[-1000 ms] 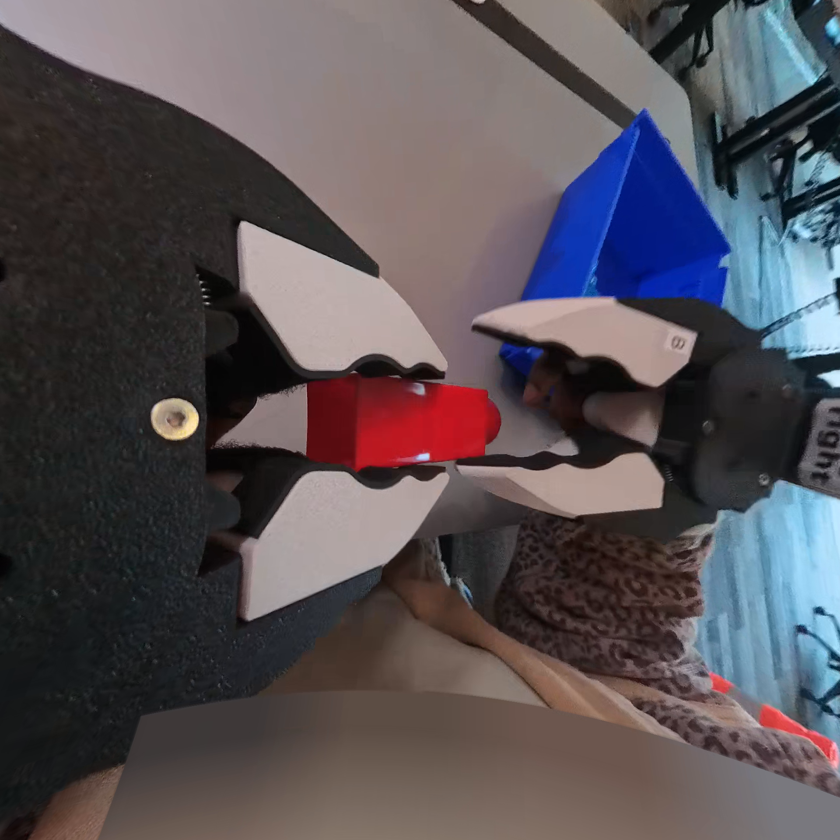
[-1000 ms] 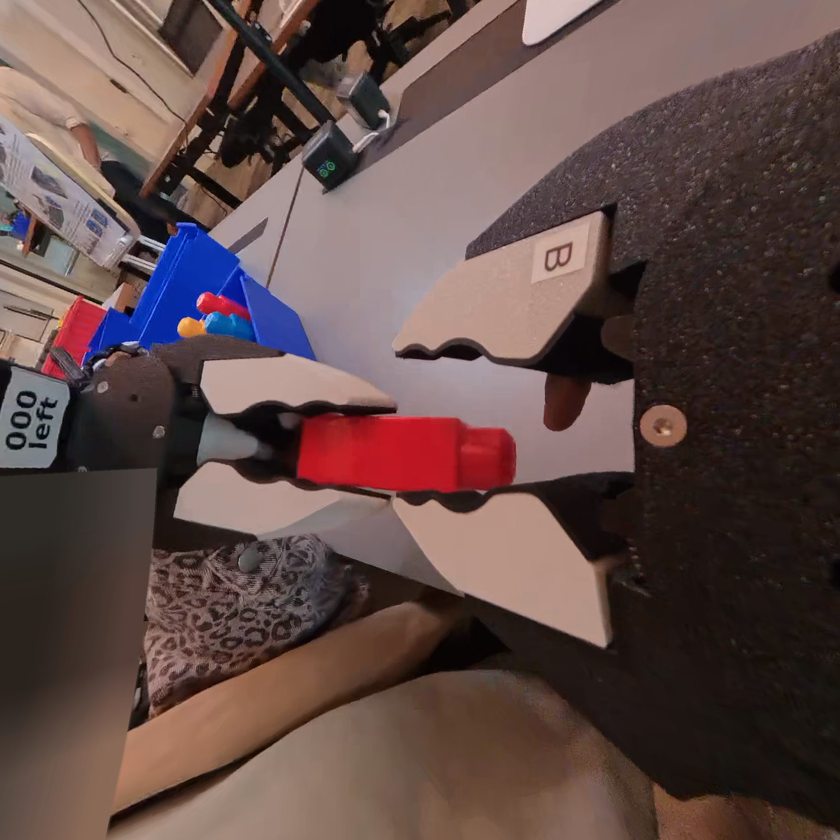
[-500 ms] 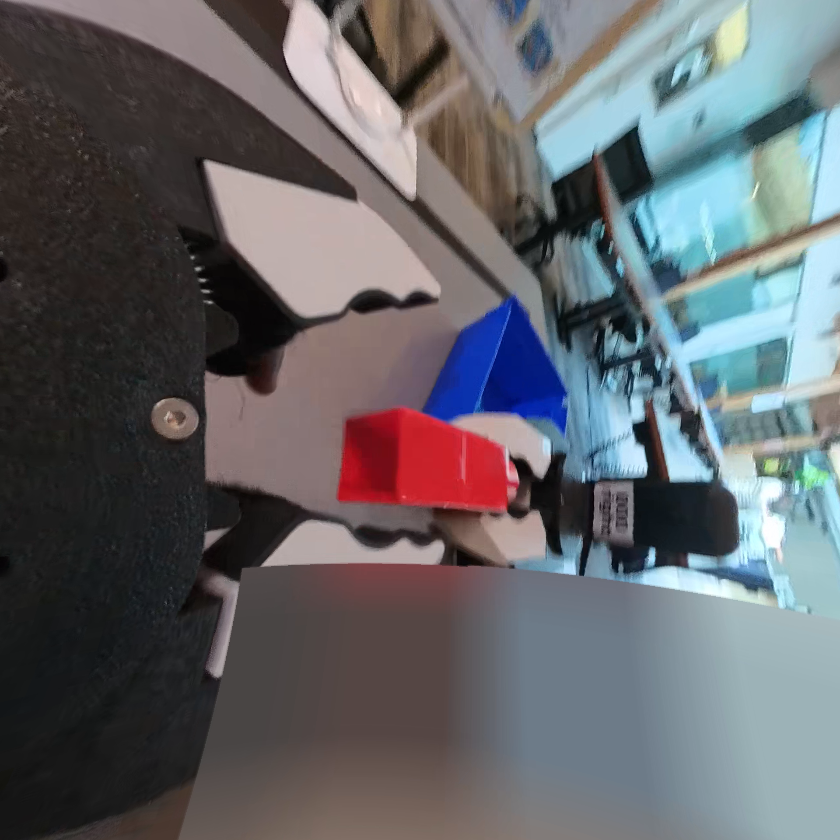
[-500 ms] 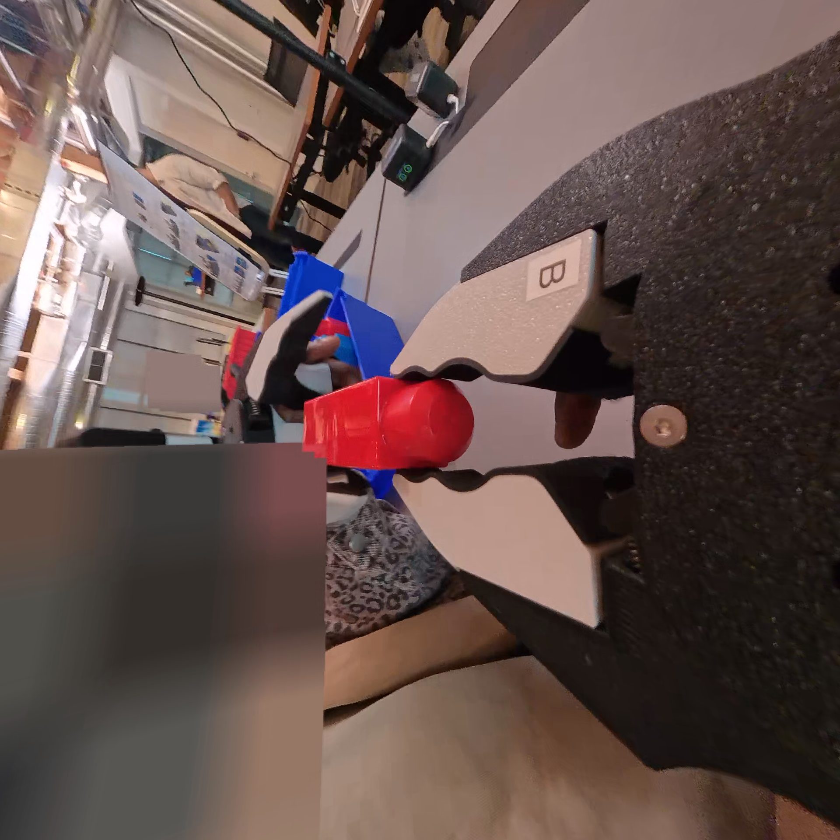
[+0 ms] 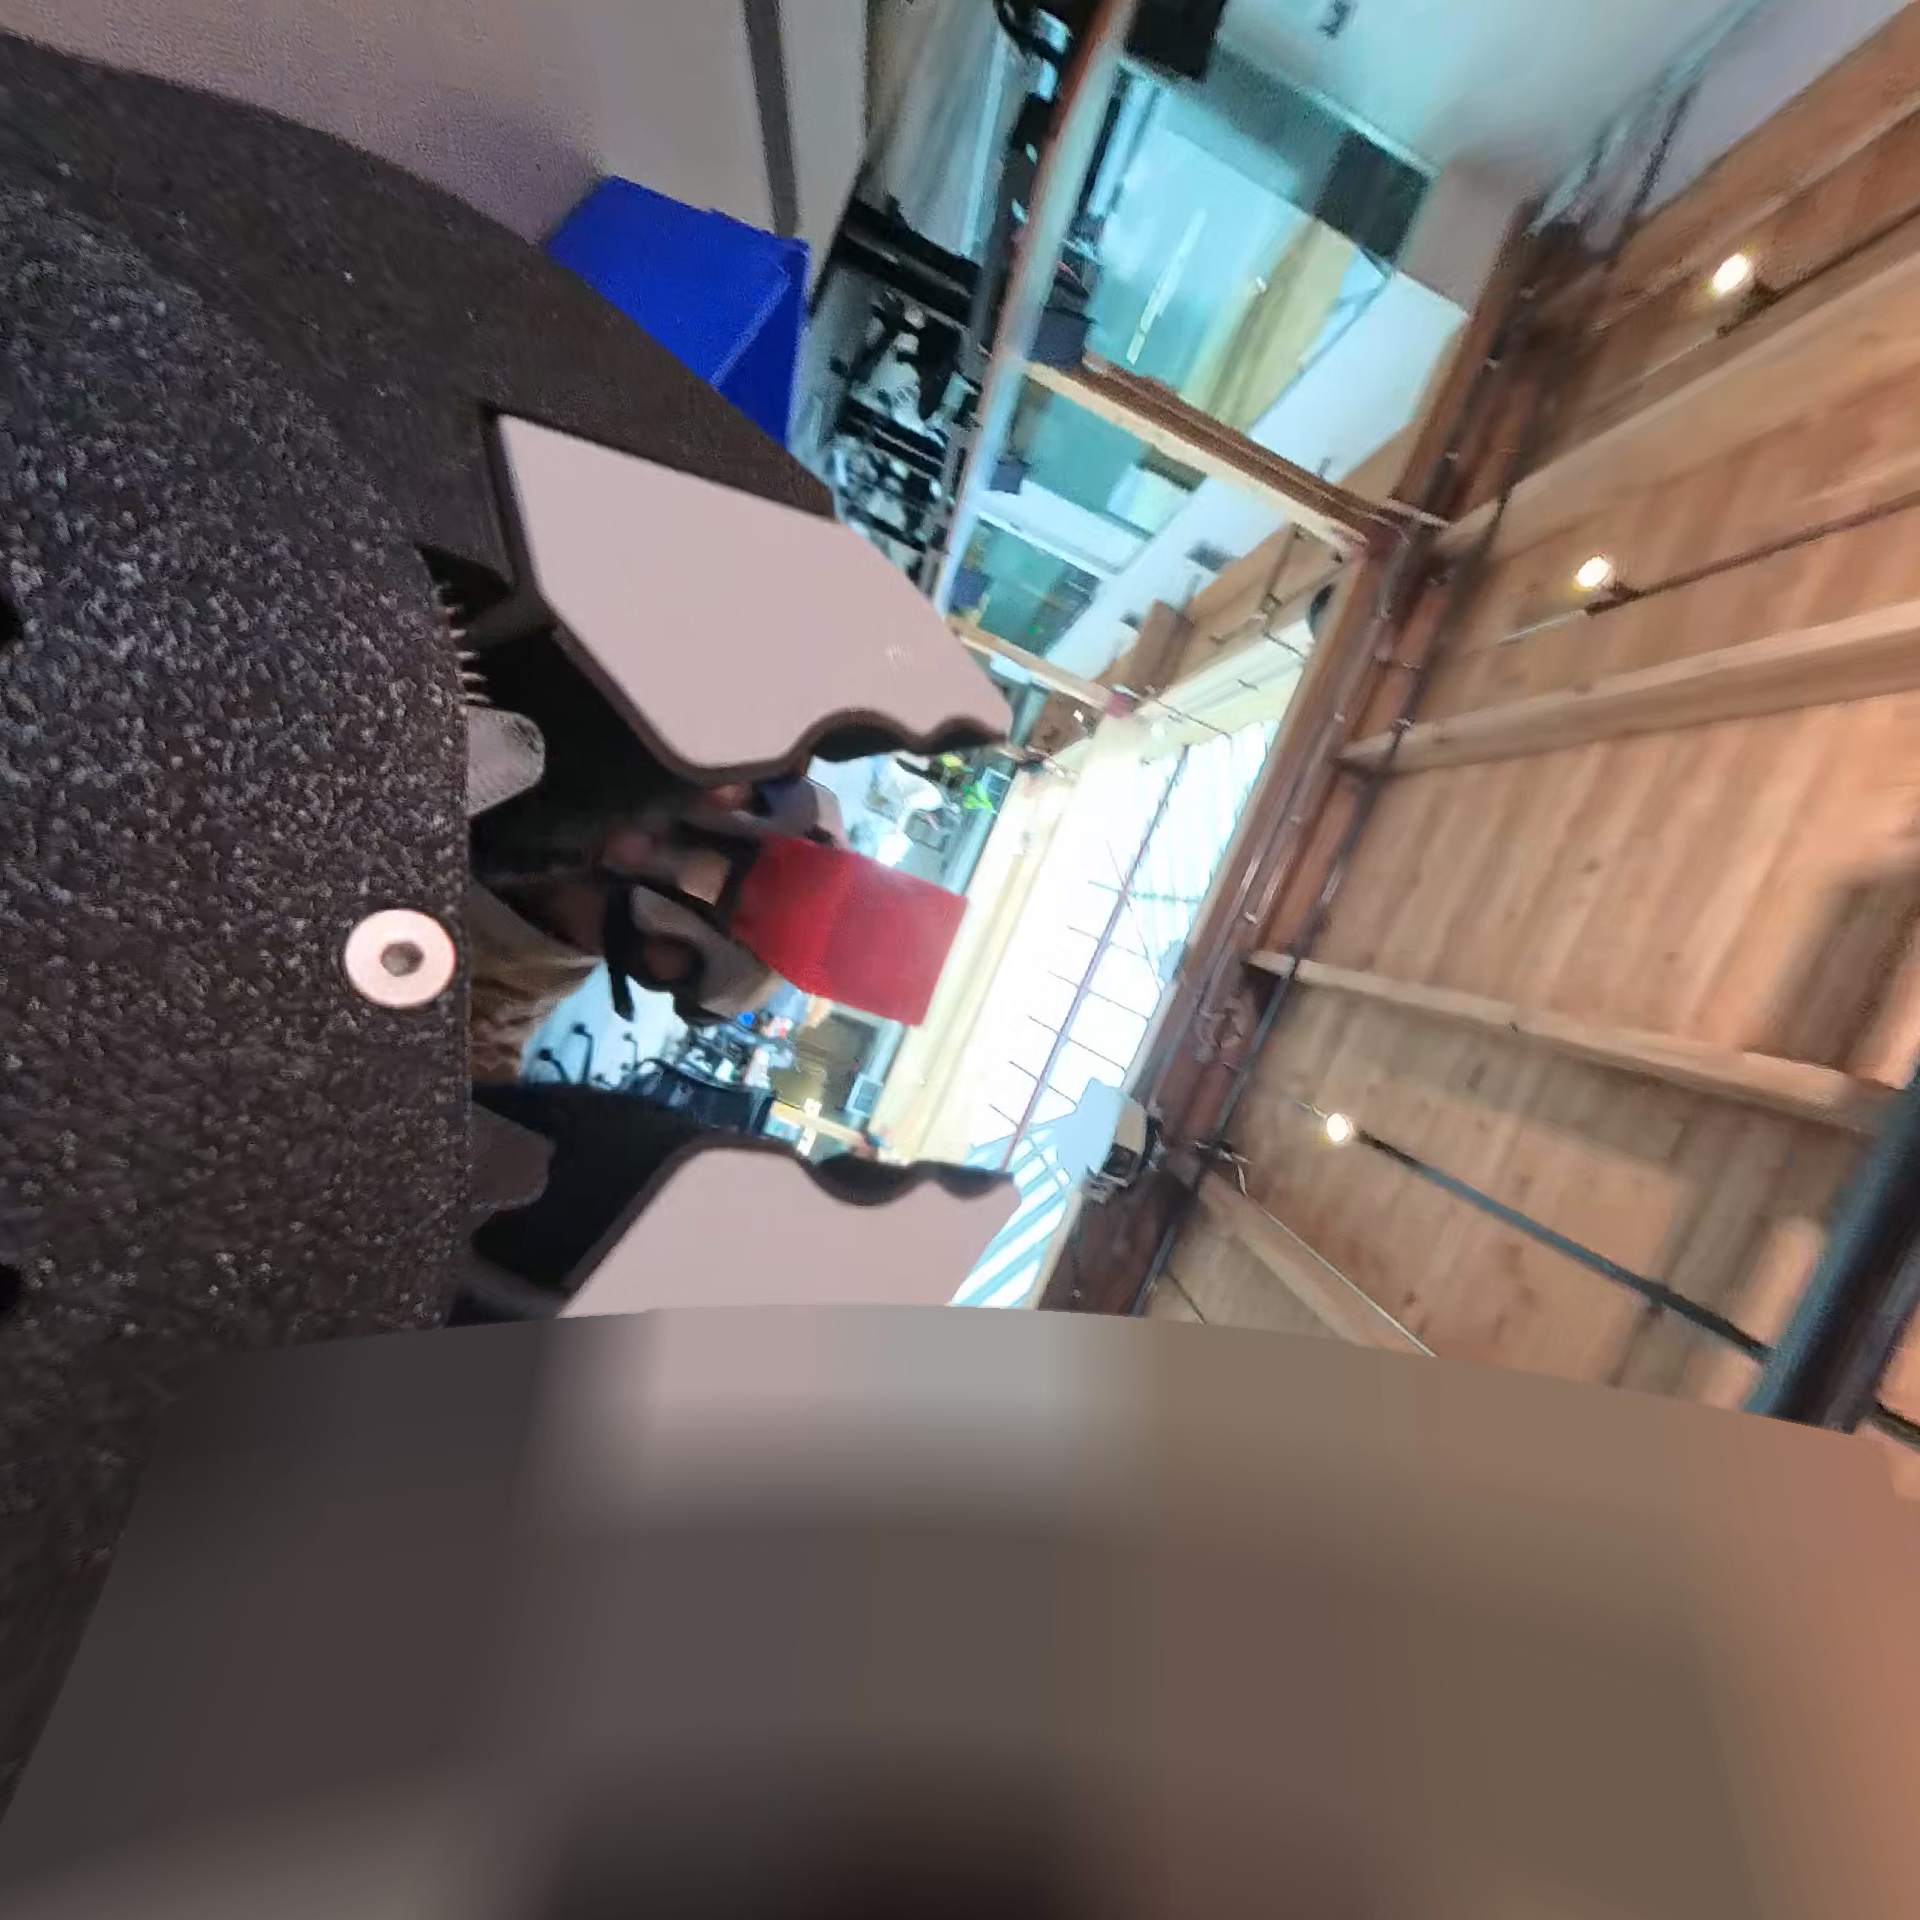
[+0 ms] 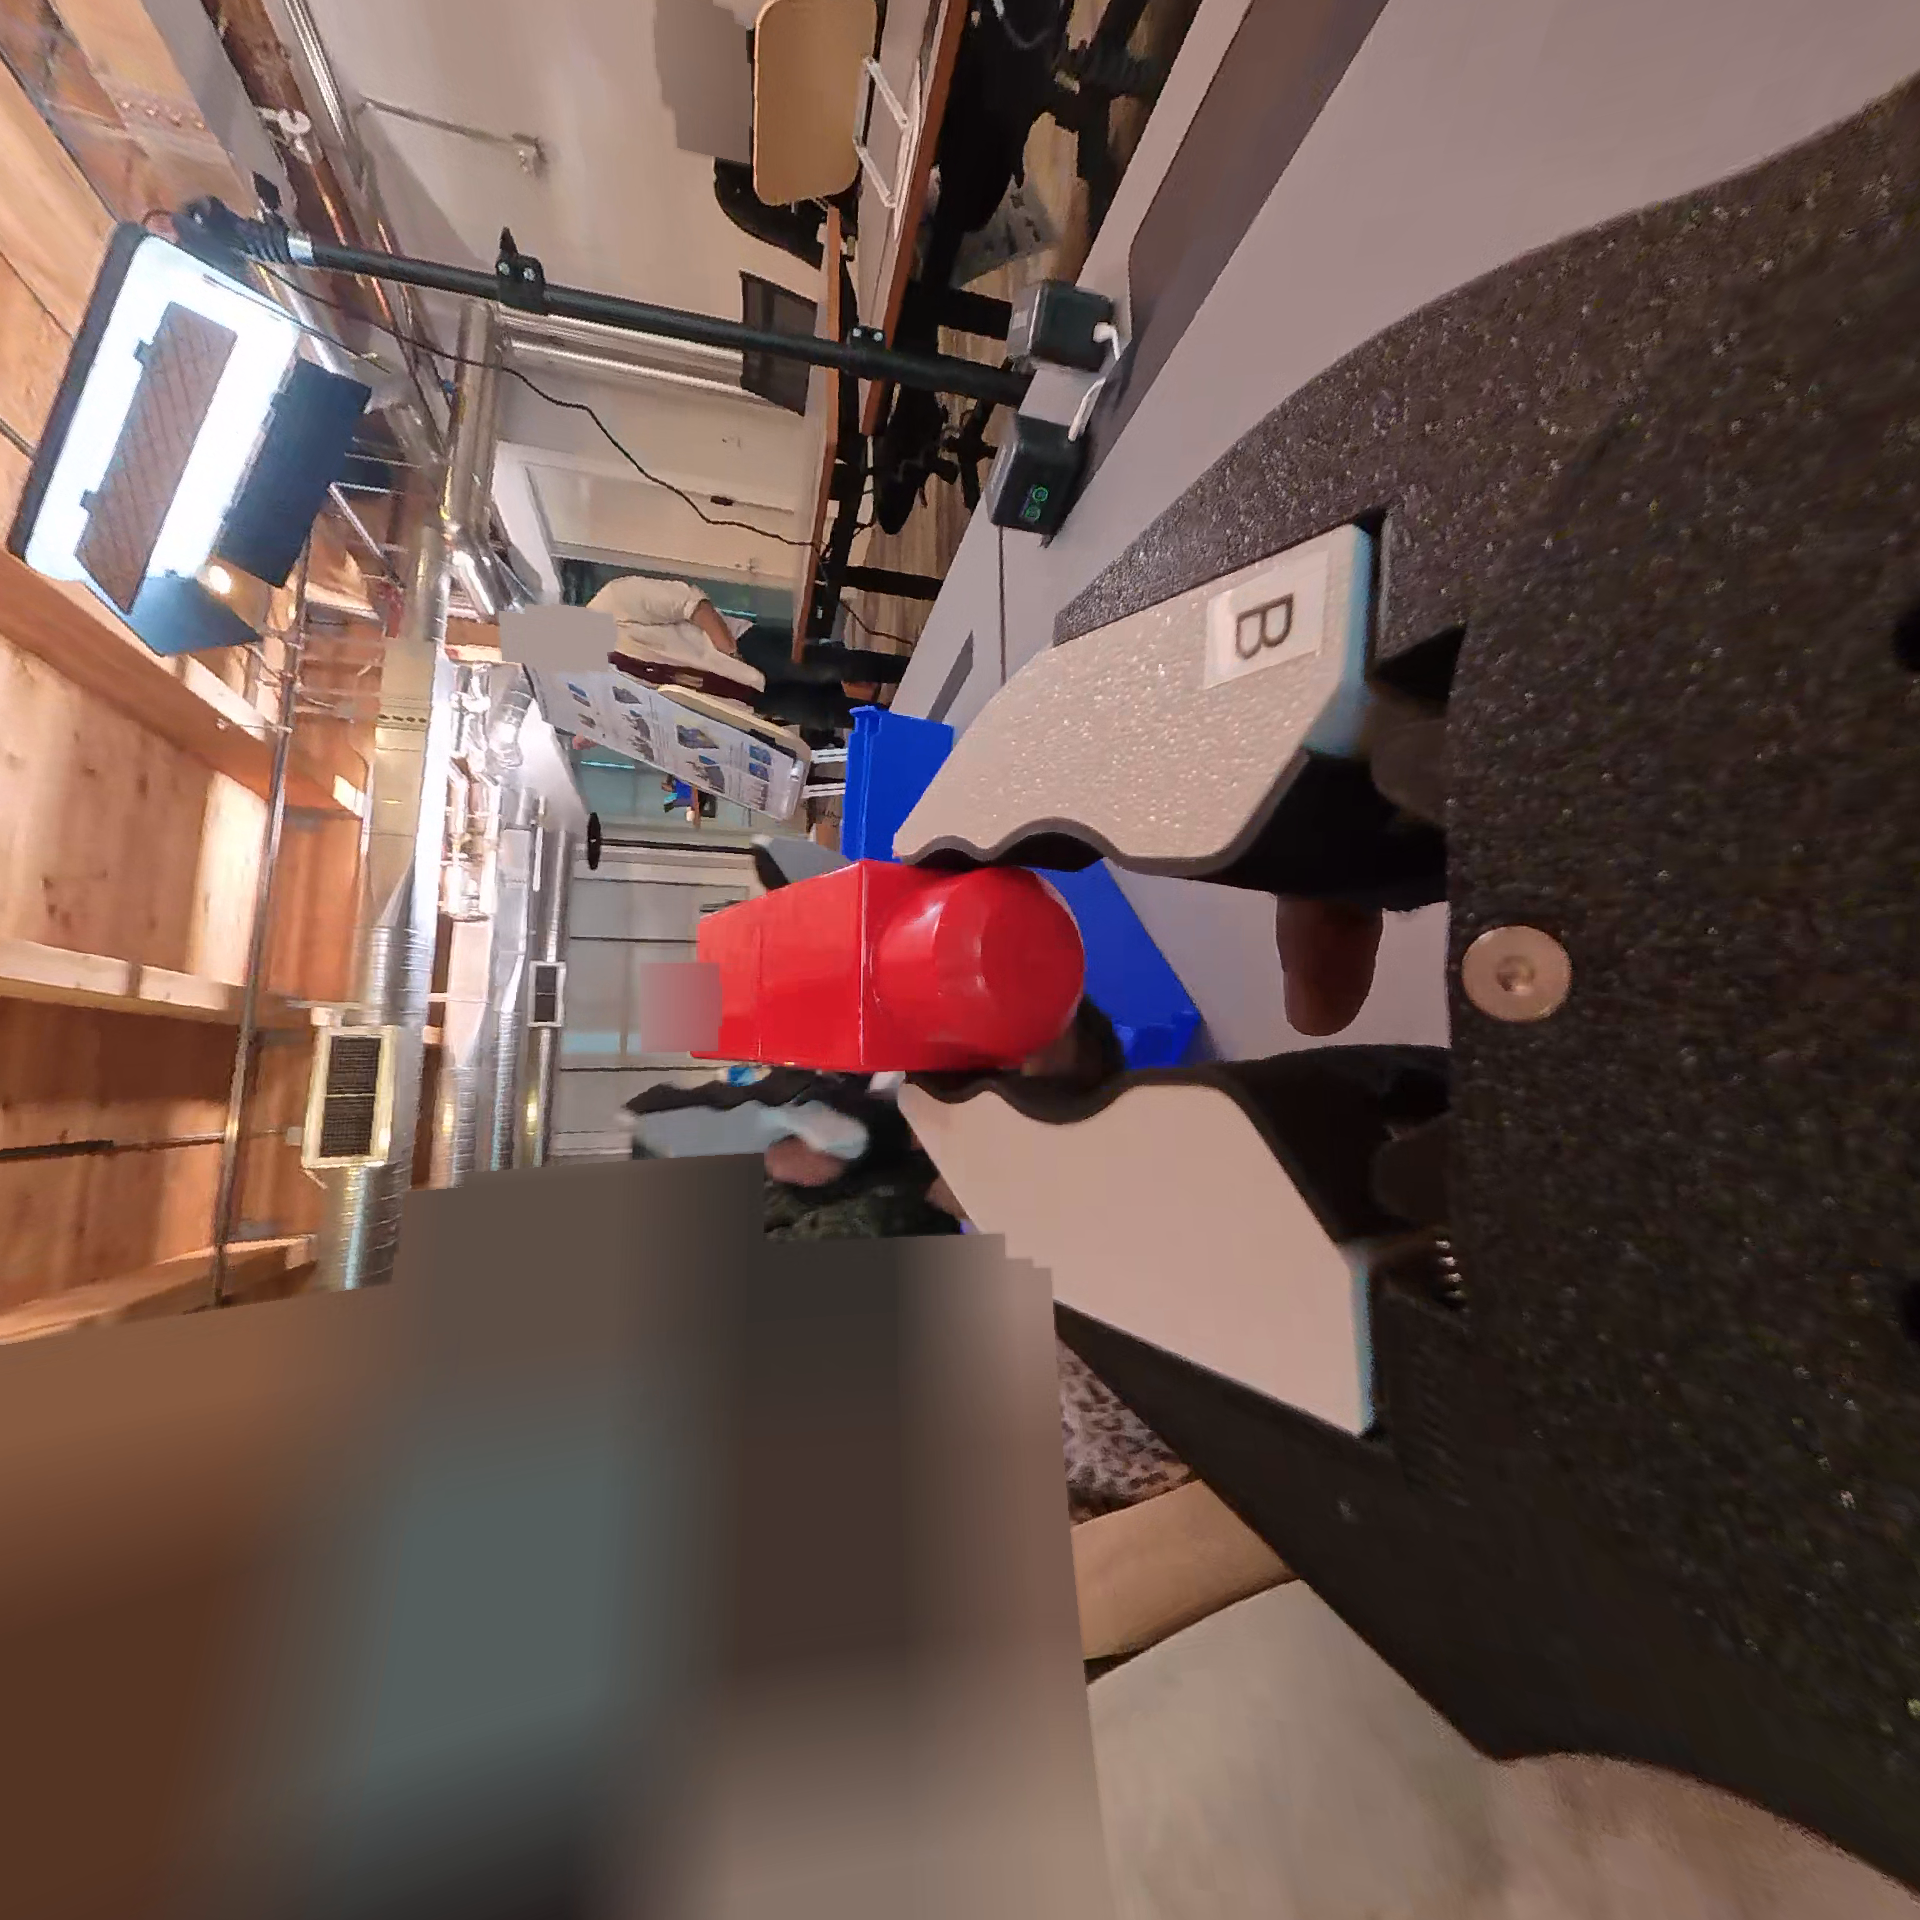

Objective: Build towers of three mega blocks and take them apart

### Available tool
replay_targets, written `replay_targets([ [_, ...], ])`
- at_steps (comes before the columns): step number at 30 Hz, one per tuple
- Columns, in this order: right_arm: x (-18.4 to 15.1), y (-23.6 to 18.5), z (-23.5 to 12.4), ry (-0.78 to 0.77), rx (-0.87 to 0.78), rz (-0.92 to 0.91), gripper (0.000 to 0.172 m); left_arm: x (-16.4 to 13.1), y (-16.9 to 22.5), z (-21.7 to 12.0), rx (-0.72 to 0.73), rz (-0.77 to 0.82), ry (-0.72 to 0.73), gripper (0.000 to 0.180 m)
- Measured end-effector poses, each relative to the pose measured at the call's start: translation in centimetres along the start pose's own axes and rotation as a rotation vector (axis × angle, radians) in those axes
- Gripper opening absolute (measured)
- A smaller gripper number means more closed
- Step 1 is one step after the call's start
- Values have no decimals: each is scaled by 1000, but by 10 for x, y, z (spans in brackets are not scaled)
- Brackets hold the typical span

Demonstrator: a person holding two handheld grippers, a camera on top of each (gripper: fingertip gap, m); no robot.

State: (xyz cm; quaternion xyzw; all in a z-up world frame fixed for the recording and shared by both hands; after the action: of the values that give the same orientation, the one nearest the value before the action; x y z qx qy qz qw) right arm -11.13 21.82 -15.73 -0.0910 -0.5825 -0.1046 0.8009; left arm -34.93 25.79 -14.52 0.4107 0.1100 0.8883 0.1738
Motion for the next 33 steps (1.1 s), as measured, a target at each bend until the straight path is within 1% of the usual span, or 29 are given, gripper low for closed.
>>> replay_targets([
  [1, 0, 0, 1, 21, 0, 25, 35, -4, -1, 1, 13, 5, -25, 69],
  [3, -2, 0, 4, 51, 6, 67, 35, -14, -1, 7, 18, 26, -83, 65],
  [5, -6, -1, 9, 41, 22, 92, 35, -25, 2, 13, 12, 72, -125, 58],
  [6, -8, -1, 11, 33, 29, 106, 35, -29, 3, 15, 8, 102, -120, 53],
  [7, -10, -2, 12, 37, 44, 122, 35, -32, 4, 15, 20, 136, -109, 41],
  [8, -11, -2, 14, 48, 47, 143, 35, -33, 4, 14, 37, 171, -91, 37],
  [12, -16, -3, 21, -6, 38, 171, 35, -27, 6, 9, 75, 231, -72, 35],
  [13, -16, -3, 21, -12, 43, 176, 35, -23, 7, 8, 76, 237, -44, 36],
  [14, -15, -1, 17, -5, 44, 179, 35, -11, 9, 2, 91, 225, 70, 36],
  [15, -13, 3, 11, -4, 32, 186, 35, 7, 11, -9, 104, 202, 173, 36],
  [16, -10, 7, 6, -10, 15, 181, 35, 26, 13, -20, 121, 225, 194, 36],
  [18, 2, 11, -4, -55, -44, 106, 35, 54, 22, -36, 228, 409, 106, 36],
  [20, 18, 13, -17, -134, -141, 4, 35, 70, 35, -43, 285, 531, 71, 36],
  [21, 26, 15, -26, -205, -229, -44, 35, 75, 41, -44, 290, 557, 68, 36],
  [22, 32, 20, -38, -310, -349, -93, 35, 78, 45, -45, 307, 576, 67, 36],
  [23, 37, 25, -51, -454, -489, -136, 35, 80, 47, -46, 336, 594, 57, 36],
  [25, 38, 35, -85, -809, -775, -193, 36, 79, 47, -45, 385, 629, 10, 36],
  [26, 36, 39, -101, -977, -900, -190, 36, 78, 47, -44, 392, 642, -14, 37],
  [27, 32, 42, -116, -1126, -989, -142, 36, 77, 47, -42, 390, 648, -29, 37],
  [28, 25, 44, -128, -1237, -1039, -65, 35, 75, 46, -40, 383, 648, -34, 37],
  [30, 12, 51, -146, -1393, -1118, 33, 36, 72, 45, -36, 362, 636, -55, 37],
  [32, -2, 53, -156, -1529, -1122, 134, 36, 68, 44, -33, 352, 633, -98, 37],
  [33, -7, 55, -159, -1566, -1126, 155, 36, 66, 43, -32, 357, 641, -114, 37],
])
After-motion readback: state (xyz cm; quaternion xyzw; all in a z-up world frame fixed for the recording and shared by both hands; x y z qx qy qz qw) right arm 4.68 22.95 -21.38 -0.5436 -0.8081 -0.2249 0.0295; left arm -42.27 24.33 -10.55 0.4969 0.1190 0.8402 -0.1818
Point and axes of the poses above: each gripper's, where its closed fingertips meet, z out along the fingers, x out of its top, y = z × x across the jaws, the point moved 10 cm from there along -z, back along the fingers, and after that the axes turned 3 degrees about z, right-handed, at the moved point
